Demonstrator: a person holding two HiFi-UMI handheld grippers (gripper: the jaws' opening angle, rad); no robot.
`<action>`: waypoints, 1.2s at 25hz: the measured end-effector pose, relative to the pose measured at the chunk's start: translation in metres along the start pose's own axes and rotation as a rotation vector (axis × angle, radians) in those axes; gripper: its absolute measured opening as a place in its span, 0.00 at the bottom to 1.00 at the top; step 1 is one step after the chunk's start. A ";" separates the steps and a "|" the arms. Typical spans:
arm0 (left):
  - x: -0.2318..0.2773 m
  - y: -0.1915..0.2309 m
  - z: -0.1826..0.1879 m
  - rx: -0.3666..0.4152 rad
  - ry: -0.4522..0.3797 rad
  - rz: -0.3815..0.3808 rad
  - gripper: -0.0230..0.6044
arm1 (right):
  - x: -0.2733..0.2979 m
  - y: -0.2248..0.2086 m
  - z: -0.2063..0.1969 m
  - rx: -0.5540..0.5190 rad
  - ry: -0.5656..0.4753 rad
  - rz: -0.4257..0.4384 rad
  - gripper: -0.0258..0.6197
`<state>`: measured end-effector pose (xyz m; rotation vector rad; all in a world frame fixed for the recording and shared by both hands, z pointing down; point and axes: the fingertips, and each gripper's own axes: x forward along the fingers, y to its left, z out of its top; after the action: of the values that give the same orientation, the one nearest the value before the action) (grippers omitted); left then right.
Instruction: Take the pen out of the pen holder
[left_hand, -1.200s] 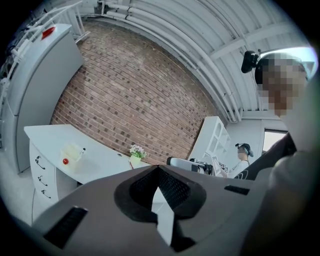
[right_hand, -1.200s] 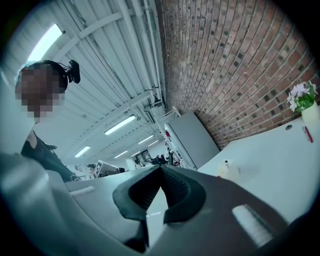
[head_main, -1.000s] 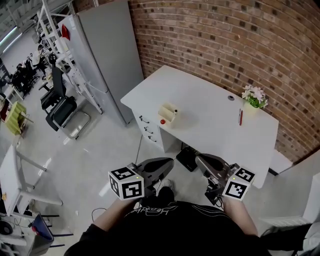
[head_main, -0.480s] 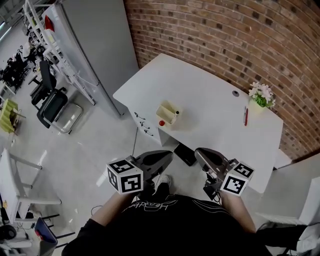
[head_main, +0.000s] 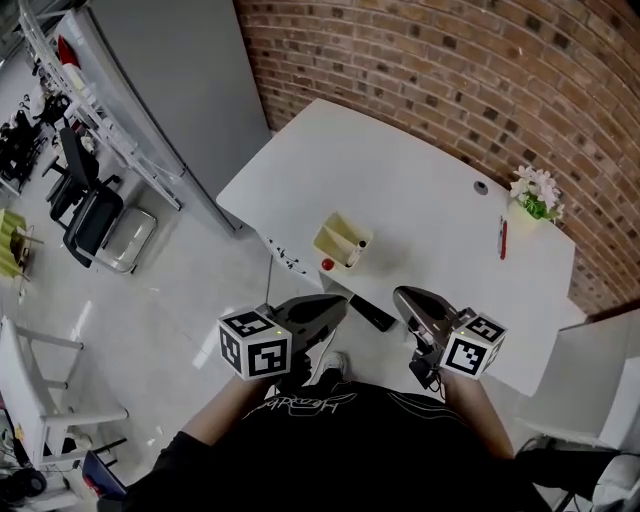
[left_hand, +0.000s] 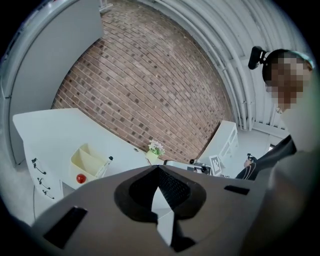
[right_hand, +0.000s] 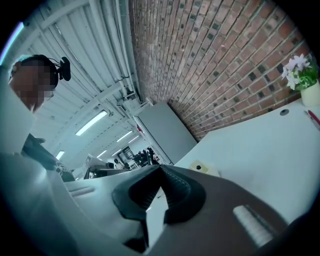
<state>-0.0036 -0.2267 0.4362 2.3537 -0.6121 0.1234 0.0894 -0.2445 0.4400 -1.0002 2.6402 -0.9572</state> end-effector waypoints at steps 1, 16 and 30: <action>0.002 0.005 0.001 0.003 0.009 0.005 0.04 | 0.004 -0.004 0.001 -0.001 -0.001 -0.008 0.05; 0.016 0.078 0.008 -0.075 0.076 0.007 0.04 | 0.067 -0.061 -0.015 -0.053 0.092 -0.108 0.19; 0.017 0.126 0.017 -0.129 0.087 0.025 0.04 | 0.107 -0.113 -0.035 -0.144 0.215 -0.234 0.29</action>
<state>-0.0476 -0.3264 0.5037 2.2046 -0.5895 0.1902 0.0560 -0.3595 0.5450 -1.3336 2.8488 -0.9822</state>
